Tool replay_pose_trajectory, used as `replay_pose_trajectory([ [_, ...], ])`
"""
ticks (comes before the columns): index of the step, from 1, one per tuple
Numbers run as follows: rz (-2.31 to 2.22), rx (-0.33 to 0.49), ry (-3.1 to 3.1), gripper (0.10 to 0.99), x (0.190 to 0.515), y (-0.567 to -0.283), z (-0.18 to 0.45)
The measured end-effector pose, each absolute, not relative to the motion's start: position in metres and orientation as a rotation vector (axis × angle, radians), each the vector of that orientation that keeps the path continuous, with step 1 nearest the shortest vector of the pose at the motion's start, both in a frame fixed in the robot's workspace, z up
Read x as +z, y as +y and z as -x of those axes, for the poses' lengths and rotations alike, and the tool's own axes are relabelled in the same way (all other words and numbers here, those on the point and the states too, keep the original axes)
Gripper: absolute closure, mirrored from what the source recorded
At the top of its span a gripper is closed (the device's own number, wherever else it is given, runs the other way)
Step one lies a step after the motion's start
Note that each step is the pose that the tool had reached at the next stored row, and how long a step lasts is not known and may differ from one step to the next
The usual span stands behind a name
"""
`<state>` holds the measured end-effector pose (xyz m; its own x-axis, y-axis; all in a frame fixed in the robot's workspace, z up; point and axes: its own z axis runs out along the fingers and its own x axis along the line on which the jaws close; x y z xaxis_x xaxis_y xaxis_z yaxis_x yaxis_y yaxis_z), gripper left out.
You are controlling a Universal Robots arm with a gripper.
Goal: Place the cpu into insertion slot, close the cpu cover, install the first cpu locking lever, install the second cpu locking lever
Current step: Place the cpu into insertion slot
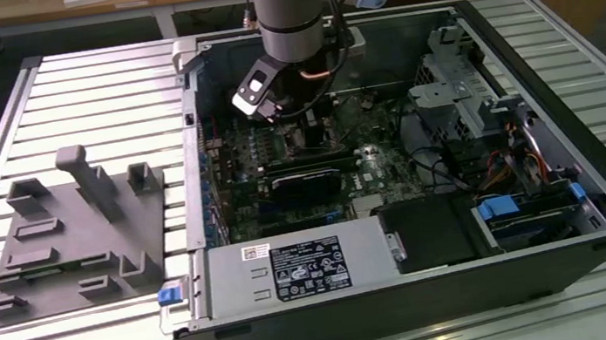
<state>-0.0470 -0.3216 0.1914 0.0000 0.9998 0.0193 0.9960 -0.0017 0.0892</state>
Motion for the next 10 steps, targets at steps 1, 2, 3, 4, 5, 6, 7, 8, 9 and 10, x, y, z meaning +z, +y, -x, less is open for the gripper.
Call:
replay_pose_trajectory([
  [1, -2.186, 0.119, 2.184, 0.553, 0.1914, -0.3216, 0.0470],
  [2, -2.186, 0.119, 2.184, 0.553, 0.1914, -0.3216, 0.0470],
  [3, -2.186, 0.119, 2.184, 0.553, 0.1914, -0.3216, 0.0470],
  [4, -2.186, 0.119, 2.184, 0.553, 0.1913, -0.3216, 0.0470],
  [5, -2.186, 0.119, 2.184, 0.553, 0.1913, -0.3216, 0.0470],
  [6, -2.186, 0.121, 2.184, 0.541, 0.1910, -0.3214, 0.0468],
  [7, -2.186, 0.122, 2.184, 0.541, 0.1907, -0.3212, 0.0467],
  [8, -2.186, 0.121, 2.184, 0.541, 0.1907, -0.3213, 0.0468],
  [9, -2.186, 0.120, 2.184, 0.478, 0.1910, -0.3214, 0.0469],
  [10, -2.186, 0.119, 2.184, 0.478, 0.1912, -0.3215, 0.0469],
])
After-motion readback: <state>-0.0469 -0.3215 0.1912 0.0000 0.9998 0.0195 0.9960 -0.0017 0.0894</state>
